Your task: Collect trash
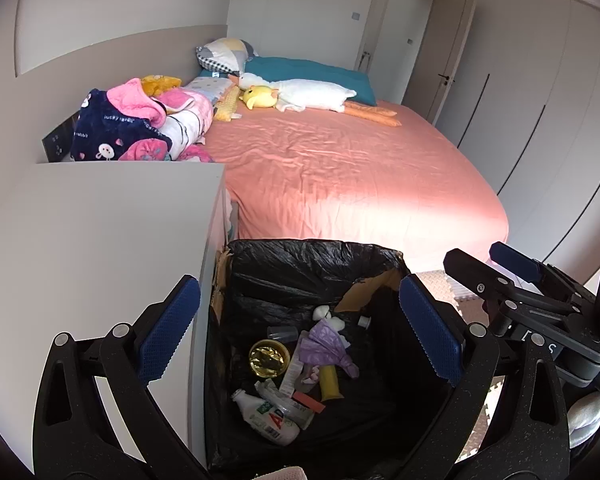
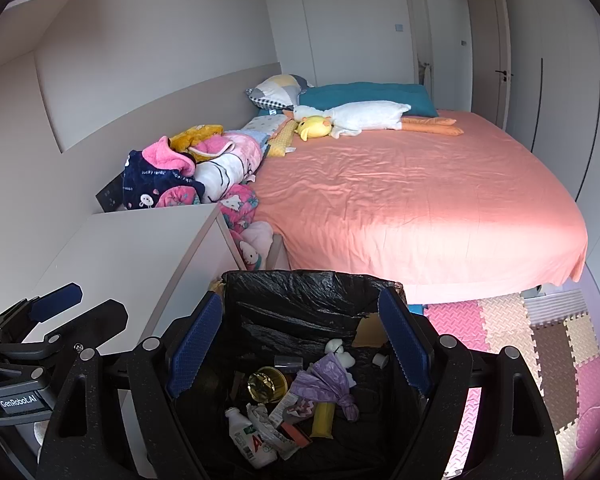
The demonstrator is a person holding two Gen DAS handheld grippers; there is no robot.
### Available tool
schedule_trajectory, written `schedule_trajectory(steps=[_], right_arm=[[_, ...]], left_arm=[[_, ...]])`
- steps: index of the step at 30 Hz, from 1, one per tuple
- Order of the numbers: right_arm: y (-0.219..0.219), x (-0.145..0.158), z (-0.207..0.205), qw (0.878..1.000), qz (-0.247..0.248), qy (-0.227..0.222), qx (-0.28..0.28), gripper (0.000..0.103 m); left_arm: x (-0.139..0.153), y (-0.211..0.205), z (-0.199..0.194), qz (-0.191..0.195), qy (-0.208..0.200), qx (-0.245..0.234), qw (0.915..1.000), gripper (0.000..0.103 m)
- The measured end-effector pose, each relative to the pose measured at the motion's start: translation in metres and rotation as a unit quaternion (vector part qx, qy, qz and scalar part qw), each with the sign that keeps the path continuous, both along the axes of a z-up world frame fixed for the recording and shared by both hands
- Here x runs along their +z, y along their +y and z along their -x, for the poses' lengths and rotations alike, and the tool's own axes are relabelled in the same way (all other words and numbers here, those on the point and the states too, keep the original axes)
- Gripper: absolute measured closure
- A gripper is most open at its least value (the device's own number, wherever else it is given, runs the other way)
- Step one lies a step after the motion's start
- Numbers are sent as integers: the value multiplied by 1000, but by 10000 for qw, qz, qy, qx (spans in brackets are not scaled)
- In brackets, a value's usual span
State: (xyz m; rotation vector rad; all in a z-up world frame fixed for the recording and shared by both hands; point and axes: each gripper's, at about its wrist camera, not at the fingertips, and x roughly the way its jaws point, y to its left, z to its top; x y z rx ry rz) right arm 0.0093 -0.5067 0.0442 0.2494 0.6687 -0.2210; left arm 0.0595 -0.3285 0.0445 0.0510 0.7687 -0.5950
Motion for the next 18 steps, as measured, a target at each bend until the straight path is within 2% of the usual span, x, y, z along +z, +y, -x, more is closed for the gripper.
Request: schedule_trajectory(steps=[18], right_arm=[[1, 0, 0, 10000, 9, 4, 4, 22]], left_arm=[[-3, -2, -3, -71, 101, -14, 9999, 7]])
